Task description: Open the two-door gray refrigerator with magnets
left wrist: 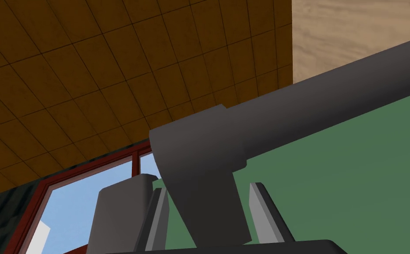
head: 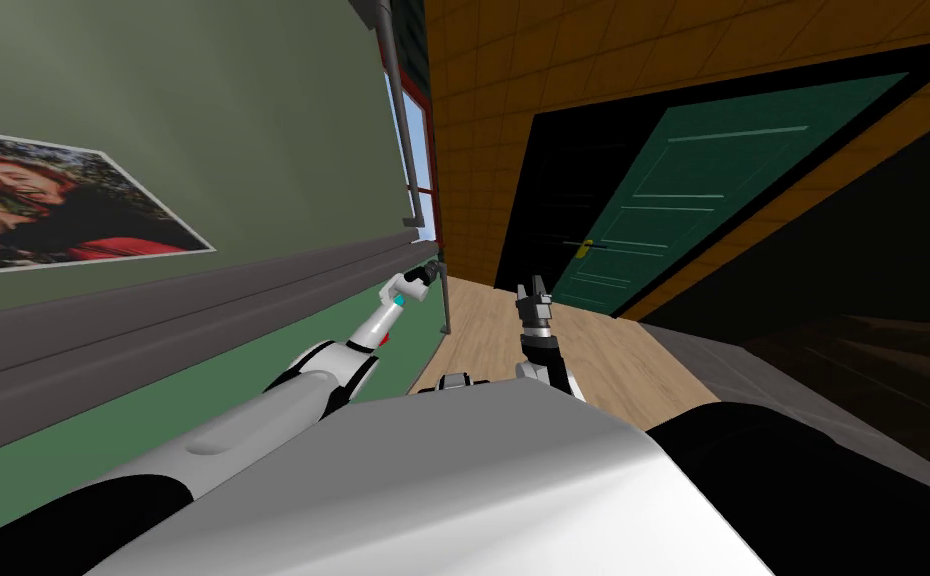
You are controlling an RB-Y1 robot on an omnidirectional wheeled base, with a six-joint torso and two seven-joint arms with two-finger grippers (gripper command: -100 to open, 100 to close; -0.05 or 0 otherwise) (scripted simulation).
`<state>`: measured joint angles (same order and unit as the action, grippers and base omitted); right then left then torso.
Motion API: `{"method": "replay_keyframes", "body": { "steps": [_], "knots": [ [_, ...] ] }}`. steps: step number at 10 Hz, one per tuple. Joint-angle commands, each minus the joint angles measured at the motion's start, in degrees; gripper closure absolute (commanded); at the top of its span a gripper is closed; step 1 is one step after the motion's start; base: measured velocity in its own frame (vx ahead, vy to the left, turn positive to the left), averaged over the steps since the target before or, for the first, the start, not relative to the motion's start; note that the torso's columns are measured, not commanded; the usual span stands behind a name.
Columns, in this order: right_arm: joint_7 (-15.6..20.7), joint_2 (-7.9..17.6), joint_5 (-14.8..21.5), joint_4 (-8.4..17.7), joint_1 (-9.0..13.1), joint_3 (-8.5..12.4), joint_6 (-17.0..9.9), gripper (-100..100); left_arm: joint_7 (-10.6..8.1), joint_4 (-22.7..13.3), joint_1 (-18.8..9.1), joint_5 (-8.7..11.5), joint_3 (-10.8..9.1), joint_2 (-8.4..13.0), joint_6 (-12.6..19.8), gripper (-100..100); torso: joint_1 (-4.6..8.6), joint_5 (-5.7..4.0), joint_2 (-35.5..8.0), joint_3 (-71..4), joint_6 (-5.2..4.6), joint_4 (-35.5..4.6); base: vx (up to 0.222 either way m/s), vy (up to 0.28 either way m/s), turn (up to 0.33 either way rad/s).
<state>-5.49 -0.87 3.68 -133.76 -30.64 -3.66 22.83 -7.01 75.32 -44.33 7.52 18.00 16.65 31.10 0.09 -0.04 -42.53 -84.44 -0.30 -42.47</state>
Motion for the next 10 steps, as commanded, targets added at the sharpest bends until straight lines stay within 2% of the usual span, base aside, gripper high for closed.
{"method": "replay_keyframes", "body": {
  "steps": [1, 2, 3, 4, 5, 9, 10],
  "knots": [
    [0.0, 0.0, 0.0, 0.0, 0.01, 0.0, 0.0, 0, -0.16, -4.8, -3.23, -0.53, 0.46, -1.6, -1.38, 100, 0.07, -0.03, -0.11, 0.1, 0.04, -0.1, -0.112, 0.044, -0.074],
    [0.0, -0.01, 0.0, 0.0, -0.01, -0.01, 0.0, 0, -0.16, -6.36, -3.23, -0.53, 0.46, -1.6, -1.38, 100, 0.03, -0.03, 0.06, 0.02, 0.38, -0.1, -0.023, -0.004, 0.0],
    [0.0, -0.01, 0.0, 0.0, -0.02, -0.01, 0.0, 0, -0.44, -8.39, -6.02, -1.7, 1.28, -4.79, -3.84, 100, -0.07, 0.01, 0.29, -0.13, 0.54, 0.06, -0.142, 0.053, -0.091],
    [0.0, 0.0, 0.0, 0.0, 0.0, 0.0, 0.0, 0, -0.44, -8.2, -6.67, -1.7, 1.28, -4.9, -3.84, 100, -0.12, 0.03, -0.06, 0.04, 0.1, -0.04, -0.218, 0.052, -0.097],
    [0.0, 0.0, 0.0, 0.0, 0.0, 0.0, 0.0, 0, -0.44, -8.74, -7.76, -1.7, 1.28, -4.9, -3.84, 100, 0.12, -0.04, -0.3, 0.22, 0.05, -0.25, -0.122, 0.013, -0.033],
    [0.0, 0.0, 0.0, 0.0, -0.02, 0.0, 0.0, 0, -0.44, -14.19, -8.16, -1.7, 1.28, -4.9, -3.84, 100, 0.01, -0.03, 0.12, -0.05, 0.25, -0.02, 0.015, -0.004, 0.006],
    [0.0, 0.0, 0.0, 0.0, -0.02, -0.01, 0.0, 0, -0.72, -15.9, -10.74, -2.87, 2.11, -7.89, -6.31, 100, -0.02, -0.02, 0.2, -0.11, 0.27, 0.16, -0.16, 0.052, -0.098]
  ]
}}
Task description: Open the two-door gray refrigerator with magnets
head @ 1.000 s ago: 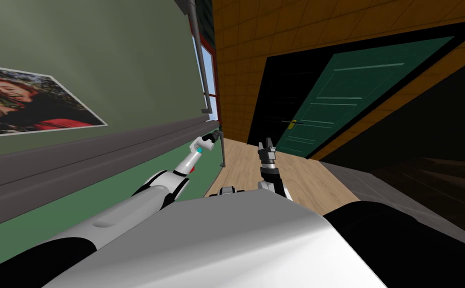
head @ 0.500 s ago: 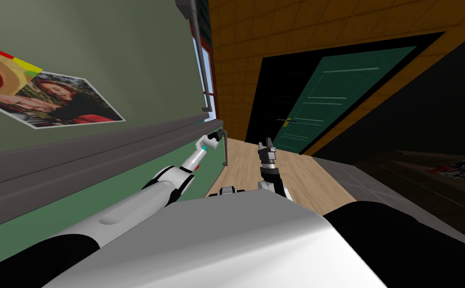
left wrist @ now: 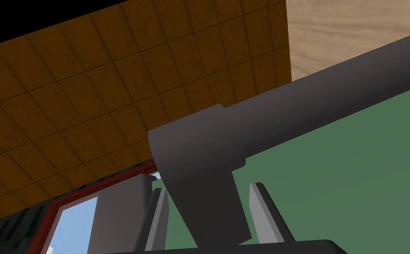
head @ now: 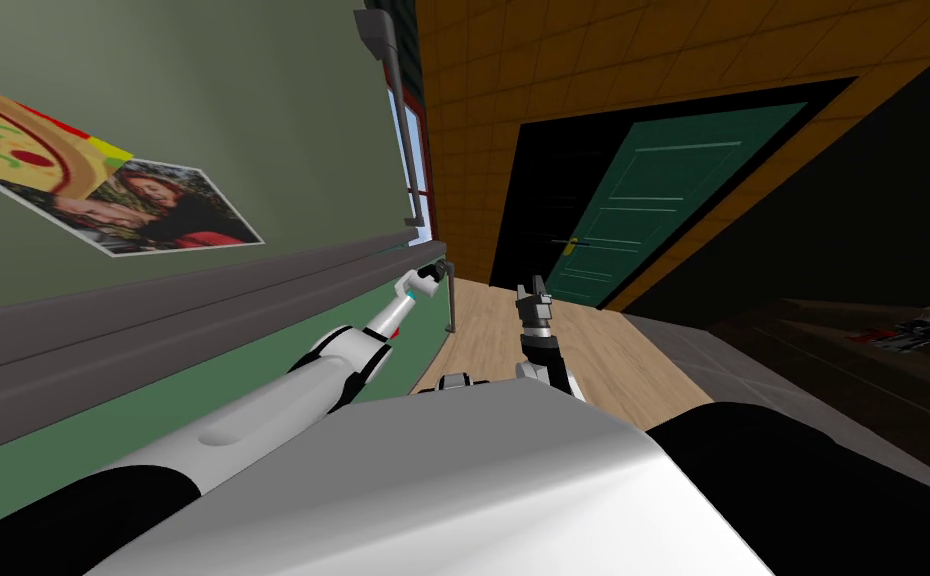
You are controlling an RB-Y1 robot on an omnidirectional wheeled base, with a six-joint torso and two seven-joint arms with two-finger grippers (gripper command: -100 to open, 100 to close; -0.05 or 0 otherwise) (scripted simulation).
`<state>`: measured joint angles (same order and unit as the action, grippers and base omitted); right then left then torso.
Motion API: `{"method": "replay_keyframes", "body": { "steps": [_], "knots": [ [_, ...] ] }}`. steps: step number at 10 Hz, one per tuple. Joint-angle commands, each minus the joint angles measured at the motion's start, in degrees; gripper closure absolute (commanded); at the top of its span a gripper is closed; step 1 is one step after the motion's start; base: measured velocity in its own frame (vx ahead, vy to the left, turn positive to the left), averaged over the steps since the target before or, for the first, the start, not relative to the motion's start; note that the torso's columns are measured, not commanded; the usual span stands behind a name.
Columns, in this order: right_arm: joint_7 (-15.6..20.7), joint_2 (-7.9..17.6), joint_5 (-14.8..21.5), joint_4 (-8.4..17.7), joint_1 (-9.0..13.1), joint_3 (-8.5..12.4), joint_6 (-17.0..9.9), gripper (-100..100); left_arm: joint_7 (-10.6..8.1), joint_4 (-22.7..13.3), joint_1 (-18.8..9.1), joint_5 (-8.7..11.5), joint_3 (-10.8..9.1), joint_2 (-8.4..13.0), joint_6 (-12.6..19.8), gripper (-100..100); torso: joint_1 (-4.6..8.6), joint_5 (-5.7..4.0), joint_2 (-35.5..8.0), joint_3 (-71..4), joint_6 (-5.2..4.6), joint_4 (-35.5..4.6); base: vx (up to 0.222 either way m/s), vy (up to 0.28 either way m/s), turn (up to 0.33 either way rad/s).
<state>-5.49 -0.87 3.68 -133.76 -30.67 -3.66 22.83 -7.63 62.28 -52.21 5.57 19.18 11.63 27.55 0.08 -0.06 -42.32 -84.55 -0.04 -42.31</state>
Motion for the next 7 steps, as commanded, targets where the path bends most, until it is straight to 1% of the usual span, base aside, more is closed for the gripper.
{"method": "replay_keyframes", "body": {
  "steps": [1, 2, 3, 4, 5, 6, 7],
  "knots": [
    [0.0, 0.01, 0.0, 0.0, 0.03, 0.01, 0.0, 0, -0.1, -3.91, -3.89, -0.93, 0.93, -3.17, -2.77, 100, 0.17, -0.04, -0.31, 0.17, -0.48, -0.02, -0.231, 0.076, -0.125],
    [0.0, 0.0, 0.0, 0.0, 0.03, 0.0, -0.01, 0, -0.1, -4.42, -4.71, -0.93, 0.93, -3.17, -2.77, 100, 0.24, -0.06, -0.4, 0.27, -0.28, -0.23, -0.136, 0.033, -0.057],
    [0.0, 0.0, 0.0, 0.0, 0.02, 0.0, 0.0, 0, -0.1, -6.02, -5.22, -0.93, 0.93, -3.17, -2.77, 100, 0.19, -0.05, -0.19, 0.16, -0.01, -0.4, -0.039, -0.009, 0.0],
    [0.0, 0.0, 0.0, 0.0, 0.0, 0.0, 0.0, 0, -0.1, -8.82, -5.22, -0.93, 0.93, -3.17, -2.77, 100, 0.1, -0.02, 0.02, 0.02, 0.08, -0.42, 0.027, -0.023, 0.013],
    [0.0, 0.0, 0.0, 0.0, 0.0, 0.0, 0.0, 0, -0.38, -11.23, -7.97, -2.1, 1.76, -6.27, -5.24, 100, 0.01, 0.01, 0.16, -0.08, 0.08, -0.17, -0.091, 0.053, -0.058],
    [0.0, 0.01, 0.0, 0.0, 0.01, 0.01, 0.0, 0, -0.38, -13.29, -9.28, -2.1, 1.76, -6.47, -5.24, 100, 0.09, -0.02, -0.07, 0.02, -0.49, -0.04, -0.191, 0.067, -0.129],
    [0.0, 0.0, 0.0, 0.01, 0.03, 0.0, -0.01, 0, -0.38, -15.76, -10.15, -2.1, 1.76, -6.47, -5.24, 100, 0.34, -0.08, -0.19, 0.12, -0.44, -0.1, -0.144, 0.02, -0.076]
  ]
}}
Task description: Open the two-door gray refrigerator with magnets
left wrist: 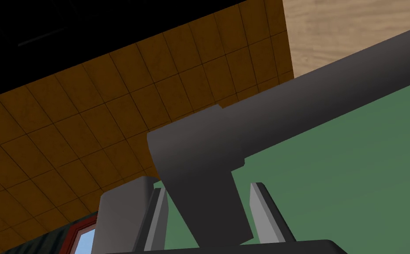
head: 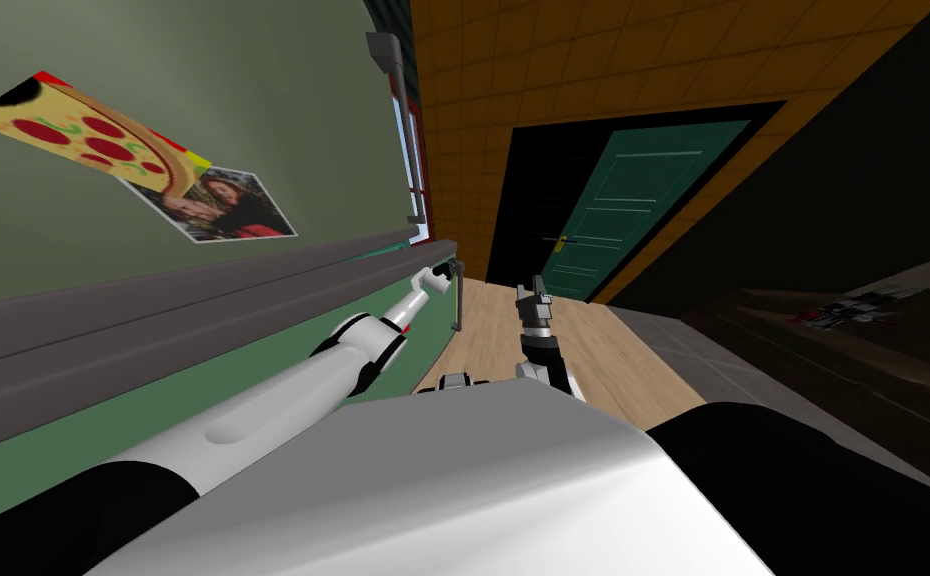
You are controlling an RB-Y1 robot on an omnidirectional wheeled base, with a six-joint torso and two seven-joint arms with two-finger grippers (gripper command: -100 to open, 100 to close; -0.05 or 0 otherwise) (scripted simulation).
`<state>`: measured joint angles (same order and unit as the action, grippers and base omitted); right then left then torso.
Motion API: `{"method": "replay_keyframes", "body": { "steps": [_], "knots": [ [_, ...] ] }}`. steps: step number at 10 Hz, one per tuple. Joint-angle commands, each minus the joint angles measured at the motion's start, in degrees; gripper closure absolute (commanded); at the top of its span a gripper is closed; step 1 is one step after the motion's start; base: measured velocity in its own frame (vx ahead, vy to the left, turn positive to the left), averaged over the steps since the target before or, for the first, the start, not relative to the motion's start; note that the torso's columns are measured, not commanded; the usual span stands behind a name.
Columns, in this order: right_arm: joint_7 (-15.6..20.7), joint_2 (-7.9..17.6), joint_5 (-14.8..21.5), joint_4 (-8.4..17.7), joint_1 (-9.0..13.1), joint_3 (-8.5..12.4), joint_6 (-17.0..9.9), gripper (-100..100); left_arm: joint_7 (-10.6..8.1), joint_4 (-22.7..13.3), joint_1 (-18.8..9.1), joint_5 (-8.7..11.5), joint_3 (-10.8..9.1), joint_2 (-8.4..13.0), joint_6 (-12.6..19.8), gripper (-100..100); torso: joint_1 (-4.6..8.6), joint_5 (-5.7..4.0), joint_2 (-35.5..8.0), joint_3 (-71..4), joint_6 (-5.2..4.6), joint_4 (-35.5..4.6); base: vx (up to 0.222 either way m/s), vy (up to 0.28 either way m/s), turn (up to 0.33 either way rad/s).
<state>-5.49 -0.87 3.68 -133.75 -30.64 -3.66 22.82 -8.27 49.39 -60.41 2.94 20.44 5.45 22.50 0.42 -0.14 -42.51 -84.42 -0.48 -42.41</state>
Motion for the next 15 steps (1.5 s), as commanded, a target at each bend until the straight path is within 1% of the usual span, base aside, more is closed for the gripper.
{"method": "replay_keyframes", "body": {
  "steps": [1, 2, 3, 4, 5, 6, 7, 8, 9, 10, 11, 13, 15],
  "knots": [
    [0.0, -0.01, 0.0, 0.0, -0.01, -0.01, 0.0, 0, 0.26, -3.83, -1.95, 0.53, 0.49, -0.29, -0.18, 100, -0.02, -0.01, 0.14, -0.06, 0.38, -0.03, -0.053, -0.014, -0.016],
    [0.0, -0.01, 0.0, -0.01, -0.02, -0.01, 0.0, 0, -0.02, -5.96, -4.53, -0.64, 1.32, -3.19, -2.65, 100, -0.24, 0.05, 0.37, -0.21, 0.58, 0.03, -0.155, 0.02, -0.035],
    [0.0, 0.0, 0.0, 0.0, -0.01, 0.0, 0.0, 0, -0.02, -7.7, -6.25, -0.64, 1.32, -3.59, -2.65, 100, -0.26, 0.07, 0.09, -0.08, 0.15, -0.06, -0.191, 0.04, -0.113],
    [0.0, 0.0, 0.0, 0.0, 0.0, 0.0, 0.0, 0, -0.02, -9.5, -6.88, -0.64, 1.32, -3.59, -2.65, 100, -0.11, 0.03, -0.01, 0.03, 0.08, -0.16, -0.113, 0.025, -0.068],
    [0.0, 0.0, 0.0, 0.0, -0.01, 0.0, 0.0, 0, -0.02, -11.5, -6.88, -0.64, 1.32, -3.59, -2.65, 100, -0.07, 0.02, 0.14, -0.05, 0.25, -0.24, -0.026, 0.0, -0.021],
    [0.0, -0.01, 0.0, -0.01, -0.02, -0.01, 0.0, 0, -0.02, -11.62, -6.88, -0.64, 1.32, -3.59, -2.65, 100, -0.2, 0.05, 0.35, -0.19, 0.48, -0.06, 0.02, -0.01, 0.018],
    [0.0, -0.01, 0.0, -0.01, -0.03, 0.0, 0.01, 0, -0.16, -11.27, -6.58, -0.61, 1.3, -3.68, -2.61, 100, -0.31, 0.07, 0.49, -0.3, 0.49, 0.1, 0.009, -0.003, 0.015],
    [0.0, 0.0, 0.0, -0.01, -0.03, 0.0, 0.01, 0, -0.18, -10.58, -6.67, 0.41, 2.96, -4.53, -2.53, 100, -0.35, 0.09, 0.44, -0.28, 0.43, 0.17, -0.182, 0.033, -0.232],
    [0.0, 0.0, 0.0, 0.0, 0.0, 0.0, 0.0, 0, -0.18, -10.58, -6.67, 0.41, 2.96, -4.53, -2.53, 100, -0.07, -0.01, 0.03, -0.06, -0.11, 0.36, -0.24, 0.052, -0.201],
    [0.0, 0.0, 0.0, 0.0, 0.01, -0.01, 0.0, 0, -0.18, -10.58, -6.67, 0.41, 2.96, -4.53, -2.53, 100, 0.0, -0.04, 0.12, -0.07, 0.19, 0.31, -0.134, 0.031, -0.06],
    [0.0, -0.01, 0.0, -0.01, -0.01, -0.01, 0.0, 0, -0.16, -10.15, -6.69, 0.94, 3.82, -4.95, -2.42, 100, -0.31, 0.07, 0.43, -0.24, 0.6, 0.14, -0.119, 0.031, -0.099],
    [0.0, 0.0, 0.0, 0.0, 0.0, 0.0, 0.0, 0, -0.11, -9.29, -6.74, 1.98, 5.55, -5.81, -2.21, 100, -0.47, 0.11, 0.31, -0.2, 0.38, 0.25, -0.198, 0.055, -0.196],
    [0.0, 0.0, 0.0, 0.0, 0.01, -0.01, 0.0, 0, -0.07, -8.43, -6.78, 3.03, 7.27, -6.66, -1.99, 100, -0.2, 0.03, 0.14, -0.09, 0.34, 0.3, -0.295, 0.016, -0.242]
  ]
}}
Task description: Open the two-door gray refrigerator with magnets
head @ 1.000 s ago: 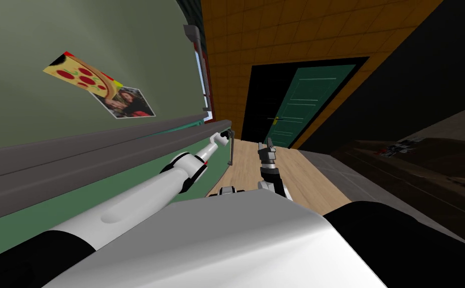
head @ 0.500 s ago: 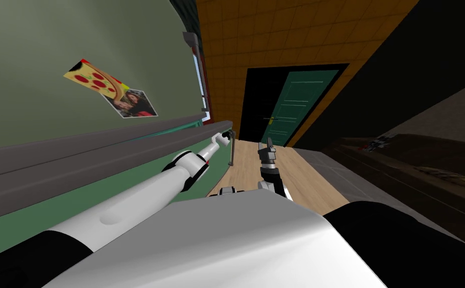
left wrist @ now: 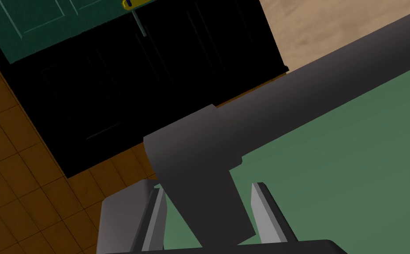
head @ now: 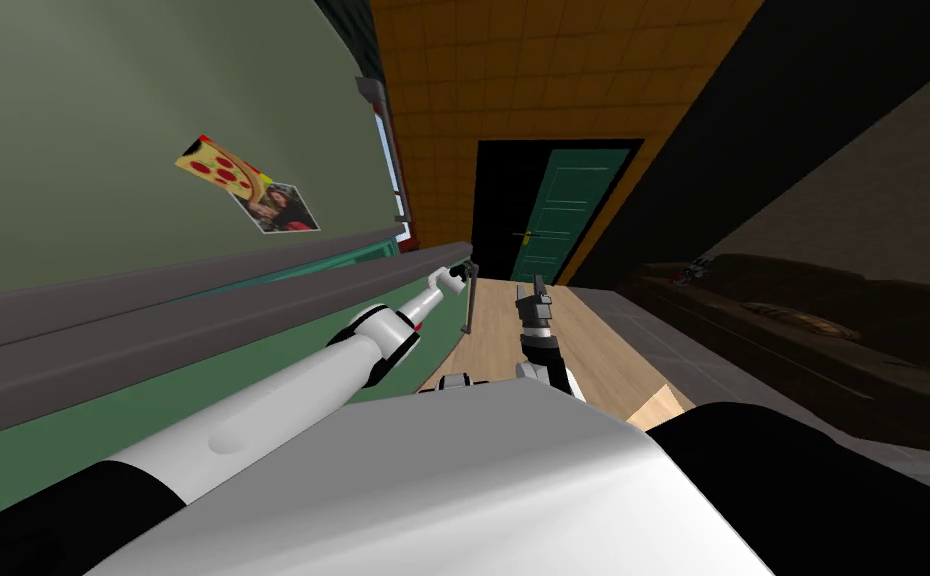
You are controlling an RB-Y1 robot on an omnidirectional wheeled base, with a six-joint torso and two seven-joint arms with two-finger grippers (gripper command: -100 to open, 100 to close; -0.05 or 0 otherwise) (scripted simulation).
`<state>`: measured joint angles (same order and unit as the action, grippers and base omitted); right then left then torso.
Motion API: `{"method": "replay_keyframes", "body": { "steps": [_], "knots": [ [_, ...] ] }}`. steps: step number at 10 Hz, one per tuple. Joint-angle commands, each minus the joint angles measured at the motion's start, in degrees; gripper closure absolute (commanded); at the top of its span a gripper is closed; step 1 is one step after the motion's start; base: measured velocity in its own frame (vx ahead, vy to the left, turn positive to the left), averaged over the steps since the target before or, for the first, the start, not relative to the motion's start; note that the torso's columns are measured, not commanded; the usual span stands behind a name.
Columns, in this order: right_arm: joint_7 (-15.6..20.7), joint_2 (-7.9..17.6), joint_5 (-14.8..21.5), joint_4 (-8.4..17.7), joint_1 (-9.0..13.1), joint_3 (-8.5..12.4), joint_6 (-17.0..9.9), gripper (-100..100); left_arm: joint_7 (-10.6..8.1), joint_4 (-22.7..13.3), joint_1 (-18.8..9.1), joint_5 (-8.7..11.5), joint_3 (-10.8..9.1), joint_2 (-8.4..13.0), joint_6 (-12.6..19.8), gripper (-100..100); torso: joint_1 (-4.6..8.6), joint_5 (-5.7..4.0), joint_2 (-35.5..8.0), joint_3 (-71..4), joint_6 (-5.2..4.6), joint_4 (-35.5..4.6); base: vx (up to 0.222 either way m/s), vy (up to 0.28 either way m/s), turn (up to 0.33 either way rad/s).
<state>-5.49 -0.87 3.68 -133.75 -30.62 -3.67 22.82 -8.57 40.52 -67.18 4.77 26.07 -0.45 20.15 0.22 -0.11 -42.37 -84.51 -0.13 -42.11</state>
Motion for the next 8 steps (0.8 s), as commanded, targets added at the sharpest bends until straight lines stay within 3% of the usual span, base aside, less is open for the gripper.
{"method": "replay_keyframes", "body": {
  "steps": [1, 2, 3, 4, 6, 7, 8],
  "knots": [
    [0.0, 0.0, 0.0, 0.0, 0.0, 0.0, 0.0, 0, 0.25, 0.86, -0.02, 1.72, 2.5, -1.19, 0.46, 100, 0.06, -0.01, 0.09, -0.06, 0.05, -0.08, -0.278, 0.051, -0.205],
    [0.0, 0.0, 0.0, 0.0, 0.0, 0.0, 0.0, 0, 0.25, 0.86, -0.02, 1.72, 2.5, -1.19, 0.46, 100, -0.13, 0.01, 0.28, -0.17, 0.05, -0.03, -0.184, 0.035, -0.118],
    [0.0, 0.0, 0.0, -0.01, -0.02, 0.0, 0.0, 0, 0.29, 1.72, -0.07, 2.77, 4.23, -2.04, 0.68, 100, -0.27, 0.09, 0.53, -0.31, 0.31, -0.12, -0.232, 0.036, -0.226],
    [0.0, 0.01, 0.0, 0.0, -0.01, 0.01, 0.0, 0, 0.14, 0.76, -0.3, 2.26, 3.23, -1.67, 0.18, 100, -0.15, 0.05, 0.32, -0.22, -0.04, -0.02, -0.136, 0.026, -0.096],
    [0.0, 0.01, 0.0, -0.01, -0.03, 0.01, 0.01, 0, -0.26, 2.48, -0.19, 3.98, 5.99, -2.02, 0.43, 100, -0.21, 0.09, 0.39, -0.25, 0.11, -0.08, -0.154, 0.041, -0.137],
    [0.0, 0.01, 0.0, 0.0, -0.02, 0.01, 0.0, 0, -0.26, 2.48, -0.19, 3.98, 5.99, -2.02, 0.43, 100, -0.1, 0.03, 0.14, -0.09, -0.03, -0.02, -0.162, 0.05, -0.142],
    [0.0, 0.01, 0.0, -0.01, -0.03, 0.01, 0.0, 0, -0.45, 3.32, -0.17, 4.78, 7.27, -2.04, 0.53, 100, -0.11, 0.05, 0.18, -0.09, 0.09, -0.09, -0.202, 0.036, -0.185]
  ]
}}
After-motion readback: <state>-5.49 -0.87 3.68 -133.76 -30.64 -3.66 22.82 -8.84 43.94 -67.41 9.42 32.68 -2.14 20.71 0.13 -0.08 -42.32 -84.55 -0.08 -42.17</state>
